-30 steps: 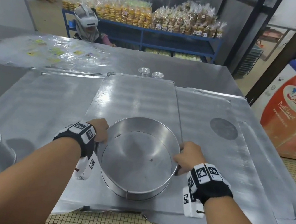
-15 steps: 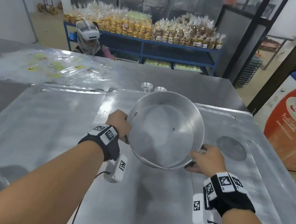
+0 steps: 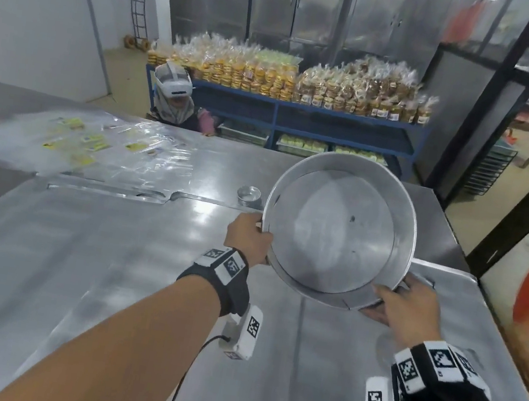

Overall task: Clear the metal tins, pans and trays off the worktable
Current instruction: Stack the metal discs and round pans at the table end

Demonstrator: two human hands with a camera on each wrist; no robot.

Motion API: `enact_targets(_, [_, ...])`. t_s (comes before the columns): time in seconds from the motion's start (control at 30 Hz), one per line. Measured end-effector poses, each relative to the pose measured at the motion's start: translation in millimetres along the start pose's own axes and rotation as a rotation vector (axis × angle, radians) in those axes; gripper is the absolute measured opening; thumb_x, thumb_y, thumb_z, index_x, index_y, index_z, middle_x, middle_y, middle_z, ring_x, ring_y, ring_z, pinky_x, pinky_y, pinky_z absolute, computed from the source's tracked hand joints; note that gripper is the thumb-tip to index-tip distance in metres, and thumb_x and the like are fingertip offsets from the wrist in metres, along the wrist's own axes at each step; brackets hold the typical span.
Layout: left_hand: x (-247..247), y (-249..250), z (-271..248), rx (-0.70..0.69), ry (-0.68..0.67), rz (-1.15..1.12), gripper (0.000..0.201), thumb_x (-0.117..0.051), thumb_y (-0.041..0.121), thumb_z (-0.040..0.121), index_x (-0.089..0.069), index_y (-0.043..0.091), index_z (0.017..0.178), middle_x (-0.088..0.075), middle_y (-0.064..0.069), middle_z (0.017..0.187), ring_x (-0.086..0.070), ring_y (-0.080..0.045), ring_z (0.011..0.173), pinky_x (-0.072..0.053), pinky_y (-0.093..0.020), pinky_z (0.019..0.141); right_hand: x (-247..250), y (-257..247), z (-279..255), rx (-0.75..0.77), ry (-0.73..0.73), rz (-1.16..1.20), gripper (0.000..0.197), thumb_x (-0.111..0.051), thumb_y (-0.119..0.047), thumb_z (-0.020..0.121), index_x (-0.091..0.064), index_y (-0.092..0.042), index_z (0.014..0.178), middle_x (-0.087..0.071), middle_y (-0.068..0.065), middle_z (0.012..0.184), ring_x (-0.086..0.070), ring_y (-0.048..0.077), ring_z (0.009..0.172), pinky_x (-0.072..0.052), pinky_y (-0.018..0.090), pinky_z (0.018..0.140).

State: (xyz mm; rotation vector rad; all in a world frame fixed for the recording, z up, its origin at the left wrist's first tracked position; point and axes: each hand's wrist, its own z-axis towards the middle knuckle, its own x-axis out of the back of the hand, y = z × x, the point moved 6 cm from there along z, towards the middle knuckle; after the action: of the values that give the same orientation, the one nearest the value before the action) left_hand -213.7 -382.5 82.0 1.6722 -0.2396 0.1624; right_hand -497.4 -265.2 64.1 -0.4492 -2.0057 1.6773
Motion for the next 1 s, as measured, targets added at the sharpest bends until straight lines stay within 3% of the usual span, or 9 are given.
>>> enact_targets(0.07, [-29,8,18,0.019,0.008,-0.025,0.028,-0.054,0.012,0.067,-0.073,0.028,0.081,-0.076,-0.009,0.085,-0.074,-0.032,0.081,-0.064,-0.047,0.068,10,-5,35,-0.002,0.001,0.046,0.033,-0.061,0.012,0.083,-0.068,-0.019,0.092,-0.074,0.015,0.088,-0.072,0.041,0.069,-0.059,0.054,0.068])
enact_targets(0.17, [-71,3,49,0.089,0.049,-0.093,0.018,-0.061,0.011,0.072,-0.076,0.016,0.08,-0.077,-0.013,0.086,-0.076,-0.03,0.077,-0.064,-0.046,0.064,20,-4,89,0.006,0.006,0.078,0.034,-0.056,0.015,0.081,-0.068,-0.016,0.088,-0.073,0.018,0.087,-0.071,0.042,0.069,-0.059,0.053,0.062])
enact_targets(0.33, [-144,-27,91,0.141,0.099,-0.189,0.018,-0.063,0.019,0.062,-0.073,0.009,0.074,-0.076,-0.012,0.071,-0.076,-0.032,0.072,-0.064,-0.047,0.074,23,16,171,-0.065,0.032,0.137,0.03,-0.056,0.014,0.076,-0.069,-0.012,0.086,-0.072,0.02,0.095,-0.071,0.046,0.073,-0.058,0.06,0.064])
enact_targets(0.47, [-187,-25,126,0.143,0.071,-0.254,0.005,-0.068,0.011,0.079,-0.063,0.011,0.078,-0.074,-0.021,0.092,-0.076,-0.034,0.088,-0.064,-0.047,0.077,15,31,226,-0.083,0.072,0.173,0.027,-0.062,0.007,0.069,-0.069,-0.018,0.075,-0.074,0.009,0.096,-0.072,0.042,0.071,-0.059,0.058,0.063])
enact_targets(0.6, [-204,-20,176,0.091,0.078,-0.185,0.012,-0.066,0.018,0.06,-0.065,0.012,0.07,-0.076,-0.02,0.088,-0.076,-0.034,0.085,-0.061,-0.049,0.083,6,35,282,-0.048,0.071,0.134,0.016,-0.063,-0.002,0.069,-0.066,-0.017,0.072,-0.074,0.005,0.087,-0.073,0.037,0.071,-0.061,0.052,0.065])
enact_targets(0.7, [-212,-15,202,0.091,0.062,-0.197,0.014,-0.068,0.003,0.077,-0.065,0.0,0.09,-0.074,-0.008,0.072,-0.075,-0.022,0.072,-0.063,-0.042,0.078,0,38,319,0.018,0.1,0.038,0.013,-0.065,-0.01,0.062,-0.066,-0.019,0.071,-0.075,0.003,0.079,-0.073,0.029,0.074,-0.062,0.047,0.072])
enact_targets(0.77, [-215,-15,220,0.075,0.073,-0.19,0.007,-0.063,-0.003,0.089,-0.059,0.003,0.089,-0.071,-0.003,0.064,-0.072,-0.018,0.064,-0.064,-0.04,0.076,-6,42,333,0.018,0.091,0.016,0.012,-0.065,-0.004,0.063,-0.065,-0.015,0.069,-0.073,0.005,0.075,-0.073,0.031,0.069,-0.062,0.049,0.067])
enact_targets(0.9, [-212,-29,247,0.092,0.115,-0.095,0.017,-0.063,-0.001,0.089,-0.056,0.011,0.079,-0.066,-0.015,0.091,-0.071,-0.029,0.084,-0.064,-0.043,0.079,-30,56,346,-0.081,-0.018,0.091,0.016,-0.062,0.005,0.069,-0.067,-0.008,0.078,-0.073,0.011,0.076,-0.073,0.037,0.063,-0.061,0.049,0.064])
enact_targets(1.0, [-204,-44,264,0.106,0.139,-0.075,0.02,-0.064,-0.001,0.088,-0.055,0.013,0.076,-0.065,-0.014,0.092,-0.072,-0.031,0.088,-0.064,-0.043,0.079,-45,60,351,-0.071,-0.056,-0.015,0.023,-0.069,-0.01,0.069,-0.07,-0.005,0.091,-0.073,0.013,0.09,-0.072,0.034,0.083,-0.06,0.051,0.079])
